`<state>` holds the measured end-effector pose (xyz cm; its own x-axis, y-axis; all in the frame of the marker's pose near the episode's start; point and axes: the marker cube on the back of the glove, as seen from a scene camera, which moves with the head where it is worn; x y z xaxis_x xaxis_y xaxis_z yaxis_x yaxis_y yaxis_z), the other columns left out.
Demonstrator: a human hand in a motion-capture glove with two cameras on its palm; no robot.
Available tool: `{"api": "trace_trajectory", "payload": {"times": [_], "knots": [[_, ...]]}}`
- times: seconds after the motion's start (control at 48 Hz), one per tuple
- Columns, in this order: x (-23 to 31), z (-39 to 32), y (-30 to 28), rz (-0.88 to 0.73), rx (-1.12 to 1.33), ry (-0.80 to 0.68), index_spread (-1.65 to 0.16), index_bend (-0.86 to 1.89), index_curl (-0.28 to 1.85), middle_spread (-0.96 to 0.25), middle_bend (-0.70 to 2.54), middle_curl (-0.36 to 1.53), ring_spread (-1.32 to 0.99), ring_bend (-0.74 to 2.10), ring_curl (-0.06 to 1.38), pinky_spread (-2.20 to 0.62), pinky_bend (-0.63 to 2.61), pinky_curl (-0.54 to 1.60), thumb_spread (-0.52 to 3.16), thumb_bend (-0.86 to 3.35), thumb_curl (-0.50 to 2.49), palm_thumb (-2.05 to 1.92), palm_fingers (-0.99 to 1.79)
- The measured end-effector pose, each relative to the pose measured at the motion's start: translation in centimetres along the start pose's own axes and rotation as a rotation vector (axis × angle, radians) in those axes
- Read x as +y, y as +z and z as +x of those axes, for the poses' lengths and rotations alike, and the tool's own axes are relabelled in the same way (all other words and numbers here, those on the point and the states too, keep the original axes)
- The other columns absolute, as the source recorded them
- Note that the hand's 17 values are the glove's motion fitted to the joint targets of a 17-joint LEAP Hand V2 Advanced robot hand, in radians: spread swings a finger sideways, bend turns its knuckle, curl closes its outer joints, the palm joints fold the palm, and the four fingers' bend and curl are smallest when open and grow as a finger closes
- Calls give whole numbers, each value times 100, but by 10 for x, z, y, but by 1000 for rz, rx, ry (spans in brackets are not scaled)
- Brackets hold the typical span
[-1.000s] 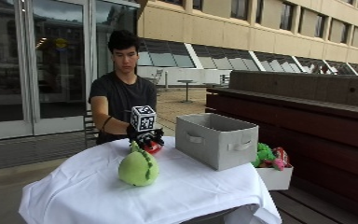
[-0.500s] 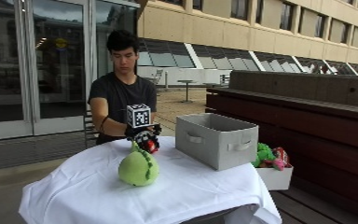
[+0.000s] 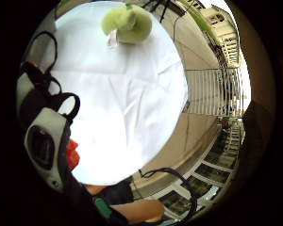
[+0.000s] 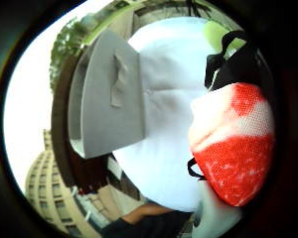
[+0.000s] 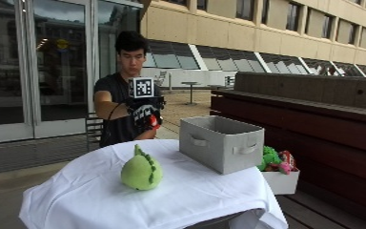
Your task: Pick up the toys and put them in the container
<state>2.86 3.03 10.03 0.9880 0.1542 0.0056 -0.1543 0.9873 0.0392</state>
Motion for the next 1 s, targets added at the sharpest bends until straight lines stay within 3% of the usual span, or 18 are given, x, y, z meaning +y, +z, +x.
{"api": "trace_trajectory", "payload": {"times": [0.104, 0.25, 0.333, 0.438, 0.834, 1.0], "knots": [[-18, 3, -54, 46, 11, -121, -28, 40, 39, -36, 68, 50, -43, 105, 41, -46, 95, 36, 67, 26, 76, 70, 101], [-28, -17, -109, 37, 11, 16, -32, 34, 40, -40, 62, 50, -45, 103, 41, -46, 94, 37, 62, 23, 81, 69, 101], [-42, -24, -128, 121, 16, -82, -34, 30, 41, -42, 61, 50, -46, 101, 41, -46, 94, 37, 60, 21, 83, 70, 102], [-45, -46, -151, 151, 7, -98, -35, 27, 42, -43, 58, 51, -47, 100, 41, -46, 92, 37, 58, 20, 86, 70, 103], [-30, -189, -215, 217, -43, -261, -39, 16, 47, -47, 50, 54, -48, 95, 42, -47, 89, 38, 55, 16, 95, 71, 105], [-26, -251, -216, 231, -89, -325, -40, 14, 47, -48, 48, 56, -49, 94, 43, -47, 89, 39, 56, 14, 98, 71, 104]]}}
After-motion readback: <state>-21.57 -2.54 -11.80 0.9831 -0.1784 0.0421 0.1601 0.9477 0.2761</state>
